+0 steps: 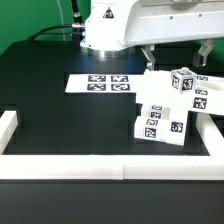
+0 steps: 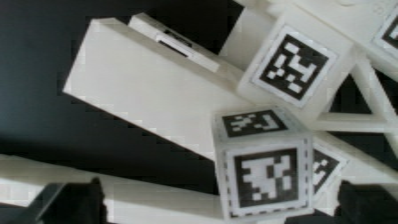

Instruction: Assemble chair

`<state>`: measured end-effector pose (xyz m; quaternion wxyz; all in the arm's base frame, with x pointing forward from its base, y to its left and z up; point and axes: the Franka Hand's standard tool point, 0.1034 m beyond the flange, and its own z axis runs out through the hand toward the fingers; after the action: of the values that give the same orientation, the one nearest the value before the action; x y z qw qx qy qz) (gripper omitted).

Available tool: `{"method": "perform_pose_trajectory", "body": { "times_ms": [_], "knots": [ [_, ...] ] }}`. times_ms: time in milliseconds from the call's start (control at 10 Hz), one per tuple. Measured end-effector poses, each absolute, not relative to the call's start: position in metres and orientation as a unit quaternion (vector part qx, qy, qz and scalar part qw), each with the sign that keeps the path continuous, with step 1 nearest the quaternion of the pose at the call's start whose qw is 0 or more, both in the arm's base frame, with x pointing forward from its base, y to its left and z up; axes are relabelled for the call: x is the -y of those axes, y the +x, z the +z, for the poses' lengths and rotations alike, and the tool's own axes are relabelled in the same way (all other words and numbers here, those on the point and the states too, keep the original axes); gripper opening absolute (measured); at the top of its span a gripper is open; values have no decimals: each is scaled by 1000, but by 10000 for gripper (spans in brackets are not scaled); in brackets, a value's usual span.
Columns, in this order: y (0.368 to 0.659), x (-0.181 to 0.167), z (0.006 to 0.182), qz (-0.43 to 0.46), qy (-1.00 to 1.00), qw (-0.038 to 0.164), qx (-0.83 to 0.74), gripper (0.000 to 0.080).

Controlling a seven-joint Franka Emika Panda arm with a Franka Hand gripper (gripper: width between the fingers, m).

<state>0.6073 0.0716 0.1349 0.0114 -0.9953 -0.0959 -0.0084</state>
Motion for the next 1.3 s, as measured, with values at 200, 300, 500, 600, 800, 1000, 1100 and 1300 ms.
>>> {"method": "perform_pose_trajectory", "body": {
  "times_ms": [200, 300, 500, 600, 800, 1000, 1100, 1300],
  "knots": [
    [611, -73, 129, -8, -995, 9, 96, 650],
    [611, -75, 126, -8, -996, 9, 93, 650],
    [609, -79, 121, -5, -996, 9, 89, 650],
    [608, -80, 118, -2, -996, 8, 86, 650],
    [607, -80, 117, -2, -996, 8, 86, 650],
    [607, -79, 116, -1, -996, 8, 86, 390],
    [607, -79, 116, -1, -997, 8, 80, 390],
    [607, -79, 116, -1, -999, 8, 54, 286]
  ]
}}
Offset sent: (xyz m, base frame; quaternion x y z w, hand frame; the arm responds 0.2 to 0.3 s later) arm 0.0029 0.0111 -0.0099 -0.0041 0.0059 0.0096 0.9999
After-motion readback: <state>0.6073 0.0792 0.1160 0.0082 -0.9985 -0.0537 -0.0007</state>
